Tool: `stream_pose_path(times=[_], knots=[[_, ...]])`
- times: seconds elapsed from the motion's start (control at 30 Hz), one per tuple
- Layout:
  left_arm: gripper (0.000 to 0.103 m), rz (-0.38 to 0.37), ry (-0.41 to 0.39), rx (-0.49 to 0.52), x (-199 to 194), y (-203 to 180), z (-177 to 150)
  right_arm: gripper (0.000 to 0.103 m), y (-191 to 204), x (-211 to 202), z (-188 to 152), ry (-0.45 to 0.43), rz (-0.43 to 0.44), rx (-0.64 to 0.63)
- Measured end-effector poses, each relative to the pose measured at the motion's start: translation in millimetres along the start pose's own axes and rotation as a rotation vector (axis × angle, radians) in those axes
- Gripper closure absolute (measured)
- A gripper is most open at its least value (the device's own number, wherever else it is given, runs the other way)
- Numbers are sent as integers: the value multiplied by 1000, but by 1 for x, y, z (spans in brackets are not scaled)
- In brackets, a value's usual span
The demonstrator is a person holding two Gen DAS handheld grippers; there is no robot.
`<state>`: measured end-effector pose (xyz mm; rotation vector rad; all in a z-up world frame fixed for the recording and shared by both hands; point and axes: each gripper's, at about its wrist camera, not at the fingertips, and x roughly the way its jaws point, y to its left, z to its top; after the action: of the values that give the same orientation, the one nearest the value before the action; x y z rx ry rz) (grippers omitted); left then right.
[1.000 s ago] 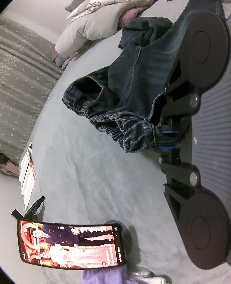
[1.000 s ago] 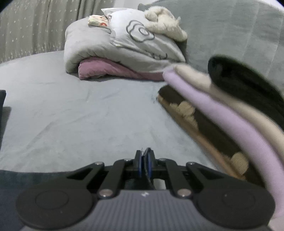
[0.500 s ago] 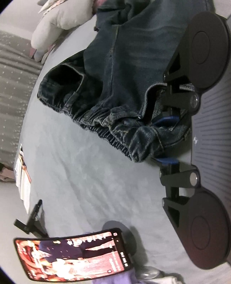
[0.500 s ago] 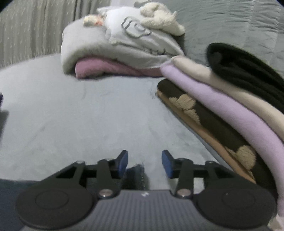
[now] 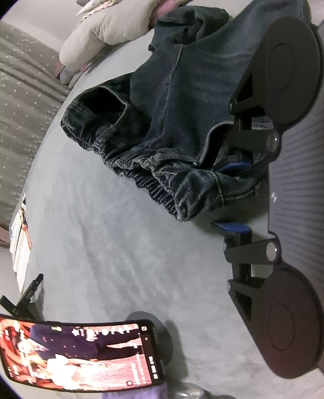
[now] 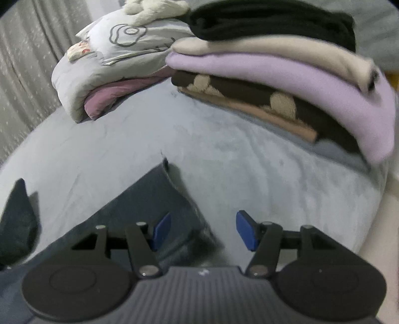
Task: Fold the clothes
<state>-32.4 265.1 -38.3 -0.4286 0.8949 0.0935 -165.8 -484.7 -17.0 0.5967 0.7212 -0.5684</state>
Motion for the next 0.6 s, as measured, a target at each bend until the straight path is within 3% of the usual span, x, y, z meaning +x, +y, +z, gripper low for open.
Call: stream_pose_path(times=[0.17,0.3,0.33,0.37,0.43,0.6], knots=[[64,-32,-6,-38,-1,8,-3,62,-4,11,-10,78,148,107],[67,-64,-15,-93,0,16,-3,64,-1,22,-11,88,158,145],[79,-83,-20,-114,0,19,-4,71,-1,25,-11,87,161,154],[87,-121,-18,-141,0,22,-5,87,0,27,-11,80,154,152],[90,-157,-20,-185,-2,26,-5,96,-1,29,-10,73,147,156],[92,-309,-29,-322,-18,44,0,98,-1,5,-8,-22,197,153]])
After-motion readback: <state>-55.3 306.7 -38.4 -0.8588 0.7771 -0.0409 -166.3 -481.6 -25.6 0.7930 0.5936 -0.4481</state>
